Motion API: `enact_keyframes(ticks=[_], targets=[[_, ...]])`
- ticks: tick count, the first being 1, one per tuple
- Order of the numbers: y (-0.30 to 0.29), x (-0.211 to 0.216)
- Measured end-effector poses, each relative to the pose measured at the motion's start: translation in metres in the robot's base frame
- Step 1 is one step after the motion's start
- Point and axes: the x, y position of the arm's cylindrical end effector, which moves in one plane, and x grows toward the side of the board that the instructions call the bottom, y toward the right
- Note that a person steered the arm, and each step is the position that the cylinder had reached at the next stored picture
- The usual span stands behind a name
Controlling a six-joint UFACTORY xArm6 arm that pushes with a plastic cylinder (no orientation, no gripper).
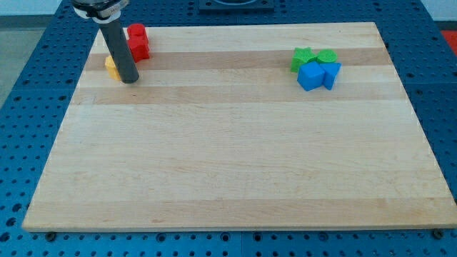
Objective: Push the red circle towards the top center
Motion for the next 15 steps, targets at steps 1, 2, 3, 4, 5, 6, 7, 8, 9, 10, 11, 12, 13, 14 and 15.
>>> enact_keyframes(ticks=[1,2,3,4,5,6,7,8,9,10,11,12,13,14,15], targets=[[0.000,0.000],[0.000,0.000],[0.000,0.000],[0.000,0.008],[0.000,0.013],[0.000,0.013],[0.000,0.022],[-0.031,0.043],[-0.100,0.009],[-0.102,-0.019],[-0.088,-0.089],[-0.063,-0.123],[-0.015,-0.126],[0.057,-0.099],[0.093,-0.082]])
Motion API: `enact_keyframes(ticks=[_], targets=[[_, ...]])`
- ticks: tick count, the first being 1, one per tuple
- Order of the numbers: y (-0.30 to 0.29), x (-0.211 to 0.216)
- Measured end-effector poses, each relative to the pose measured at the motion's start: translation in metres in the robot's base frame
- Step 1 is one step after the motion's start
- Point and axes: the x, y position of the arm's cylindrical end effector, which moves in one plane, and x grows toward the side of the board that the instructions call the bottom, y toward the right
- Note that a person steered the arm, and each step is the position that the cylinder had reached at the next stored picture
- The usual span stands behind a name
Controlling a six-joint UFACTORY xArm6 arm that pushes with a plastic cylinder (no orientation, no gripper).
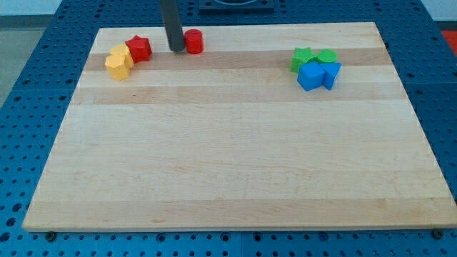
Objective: Push the red circle towards the top center
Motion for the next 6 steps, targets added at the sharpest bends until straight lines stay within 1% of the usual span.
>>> enact_keyframes(ticks=[1,2,4,5,6], targets=[[-0.004,-0.026],[-0.005,-0.031],[0.063,-0.031],[0.066,0.007],[0.051,0.009]])
